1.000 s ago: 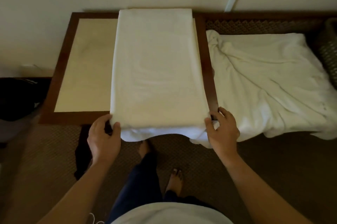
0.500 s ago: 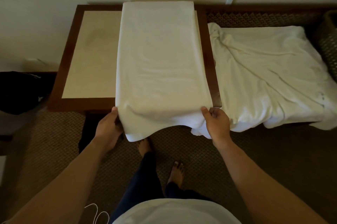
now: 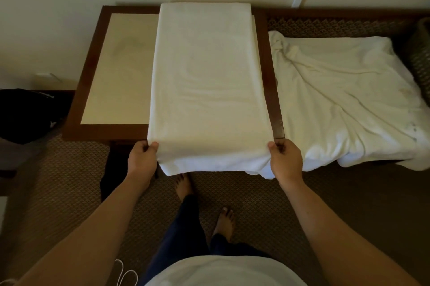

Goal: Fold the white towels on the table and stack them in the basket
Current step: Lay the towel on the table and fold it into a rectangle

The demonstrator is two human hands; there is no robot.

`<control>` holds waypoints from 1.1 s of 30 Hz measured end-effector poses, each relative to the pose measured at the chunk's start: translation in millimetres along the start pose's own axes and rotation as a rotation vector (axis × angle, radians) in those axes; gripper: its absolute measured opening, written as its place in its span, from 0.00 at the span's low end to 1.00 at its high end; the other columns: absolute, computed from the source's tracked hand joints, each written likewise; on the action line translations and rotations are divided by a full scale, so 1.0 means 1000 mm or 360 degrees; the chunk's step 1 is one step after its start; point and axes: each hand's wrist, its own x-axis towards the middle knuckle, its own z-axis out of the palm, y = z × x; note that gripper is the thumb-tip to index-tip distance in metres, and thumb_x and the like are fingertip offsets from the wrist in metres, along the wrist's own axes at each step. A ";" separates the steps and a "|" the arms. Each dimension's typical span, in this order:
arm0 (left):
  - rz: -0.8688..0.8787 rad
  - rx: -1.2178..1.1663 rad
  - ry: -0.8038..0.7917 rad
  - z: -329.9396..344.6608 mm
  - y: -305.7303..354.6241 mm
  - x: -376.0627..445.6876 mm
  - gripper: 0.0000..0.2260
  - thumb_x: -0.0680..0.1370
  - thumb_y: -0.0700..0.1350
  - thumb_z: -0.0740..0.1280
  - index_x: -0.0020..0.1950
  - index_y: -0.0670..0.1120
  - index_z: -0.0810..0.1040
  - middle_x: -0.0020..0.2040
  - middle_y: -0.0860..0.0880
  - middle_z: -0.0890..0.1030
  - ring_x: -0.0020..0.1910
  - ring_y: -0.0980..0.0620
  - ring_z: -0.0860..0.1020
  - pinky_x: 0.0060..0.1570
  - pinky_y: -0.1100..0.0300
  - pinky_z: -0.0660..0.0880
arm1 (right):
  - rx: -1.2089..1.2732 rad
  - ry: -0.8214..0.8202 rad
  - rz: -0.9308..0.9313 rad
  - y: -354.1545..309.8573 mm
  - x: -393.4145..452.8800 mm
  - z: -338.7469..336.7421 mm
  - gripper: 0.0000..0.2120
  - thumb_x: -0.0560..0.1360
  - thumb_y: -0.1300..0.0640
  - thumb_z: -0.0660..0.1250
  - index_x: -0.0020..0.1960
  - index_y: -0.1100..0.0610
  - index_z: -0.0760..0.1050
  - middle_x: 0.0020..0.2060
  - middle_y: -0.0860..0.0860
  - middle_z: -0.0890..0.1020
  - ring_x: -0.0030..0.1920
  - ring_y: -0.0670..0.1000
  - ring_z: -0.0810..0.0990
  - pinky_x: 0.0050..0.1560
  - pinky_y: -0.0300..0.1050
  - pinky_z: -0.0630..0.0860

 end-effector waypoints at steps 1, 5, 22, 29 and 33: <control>0.0002 -0.0004 0.0024 0.004 0.001 -0.001 0.10 0.85 0.50 0.63 0.62 0.47 0.75 0.51 0.49 0.79 0.49 0.47 0.78 0.53 0.45 0.79 | -0.0029 -0.0006 0.0028 0.002 0.002 0.003 0.04 0.82 0.55 0.66 0.53 0.54 0.79 0.43 0.45 0.81 0.45 0.44 0.79 0.44 0.39 0.71; -0.0029 -0.0142 0.0044 0.007 0.003 -0.006 0.11 0.81 0.50 0.66 0.62 0.48 0.75 0.53 0.47 0.79 0.49 0.48 0.78 0.49 0.49 0.78 | -0.0016 0.0047 0.0074 0.005 0.004 0.010 0.06 0.83 0.54 0.65 0.54 0.56 0.77 0.43 0.48 0.80 0.44 0.46 0.78 0.48 0.45 0.72; -0.0030 -0.0405 0.0146 0.001 0.002 -0.006 0.14 0.82 0.58 0.66 0.52 0.48 0.80 0.53 0.47 0.82 0.51 0.46 0.80 0.53 0.46 0.79 | 0.0013 -0.0021 -0.0013 0.015 -0.004 0.010 0.08 0.83 0.52 0.64 0.50 0.56 0.76 0.41 0.50 0.80 0.42 0.48 0.78 0.40 0.41 0.72; 0.0151 0.0036 0.0220 0.001 0.000 -0.004 0.13 0.84 0.55 0.62 0.60 0.47 0.75 0.51 0.47 0.78 0.45 0.49 0.76 0.45 0.50 0.73 | -0.0153 0.0149 0.0064 0.017 0.002 0.019 0.07 0.82 0.49 0.65 0.49 0.52 0.76 0.41 0.46 0.81 0.46 0.52 0.80 0.50 0.52 0.74; 0.0150 -0.0040 0.0289 0.005 -0.002 -0.007 0.14 0.84 0.56 0.62 0.62 0.48 0.74 0.52 0.49 0.77 0.48 0.47 0.76 0.46 0.50 0.72 | 0.0083 0.0030 0.0379 0.014 0.016 0.020 0.11 0.82 0.55 0.62 0.48 0.61 0.78 0.43 0.55 0.82 0.49 0.58 0.81 0.51 0.51 0.74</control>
